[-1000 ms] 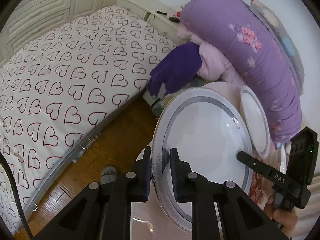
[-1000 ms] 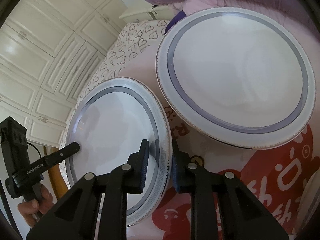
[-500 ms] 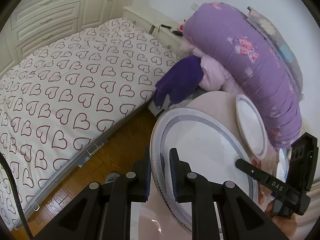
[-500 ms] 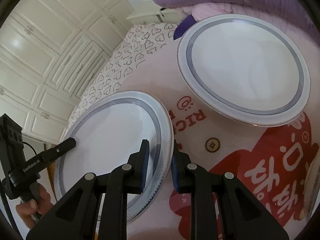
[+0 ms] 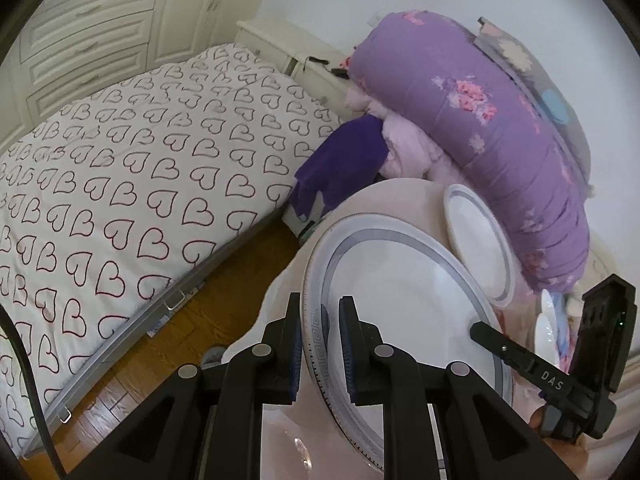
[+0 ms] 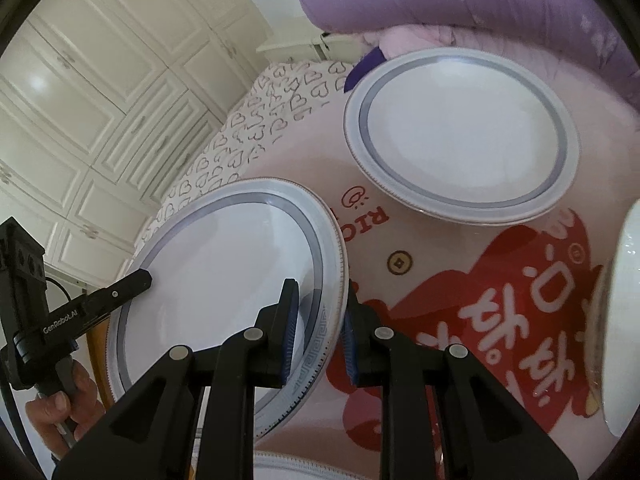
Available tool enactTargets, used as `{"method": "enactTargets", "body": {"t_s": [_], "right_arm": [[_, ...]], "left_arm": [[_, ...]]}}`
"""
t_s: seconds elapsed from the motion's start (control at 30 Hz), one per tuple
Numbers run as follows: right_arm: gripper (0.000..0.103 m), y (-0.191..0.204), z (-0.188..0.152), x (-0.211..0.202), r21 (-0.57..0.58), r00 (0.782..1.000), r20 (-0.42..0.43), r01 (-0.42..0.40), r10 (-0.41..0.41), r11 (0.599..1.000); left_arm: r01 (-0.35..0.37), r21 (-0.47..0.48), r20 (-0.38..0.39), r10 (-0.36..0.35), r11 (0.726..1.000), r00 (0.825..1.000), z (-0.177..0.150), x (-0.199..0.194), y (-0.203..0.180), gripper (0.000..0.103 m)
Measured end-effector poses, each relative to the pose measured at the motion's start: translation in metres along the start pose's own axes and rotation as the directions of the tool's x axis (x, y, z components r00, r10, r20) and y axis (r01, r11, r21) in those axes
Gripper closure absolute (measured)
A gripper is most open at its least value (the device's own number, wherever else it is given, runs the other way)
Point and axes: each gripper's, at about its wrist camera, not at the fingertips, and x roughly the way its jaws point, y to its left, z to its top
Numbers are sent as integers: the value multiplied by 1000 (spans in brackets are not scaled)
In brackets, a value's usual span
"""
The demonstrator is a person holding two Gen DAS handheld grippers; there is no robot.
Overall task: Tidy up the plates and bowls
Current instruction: 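Lift the held plate with both tools and carry it over the first plate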
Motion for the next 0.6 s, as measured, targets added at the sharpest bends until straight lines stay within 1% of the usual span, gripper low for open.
{"method": "enactTargets", "body": {"t_s": [0.2,0.4,0.6], "right_arm": [[83,0,-9,-29,-17,999,51,-3,4,1000],[83,-5,-27,-64,-22,996,85,-5,7,1000],[83,-11,-48,-99,-32,993,115,15,-11,999]], "left_arm": [[27,20,35,-28,999,999,-17,-27,-13,90],[62,43,58,-65,997,996,-44,-59,-30,90],[86,58,63,-90,995,994,-75,-86,-46,90]]}}
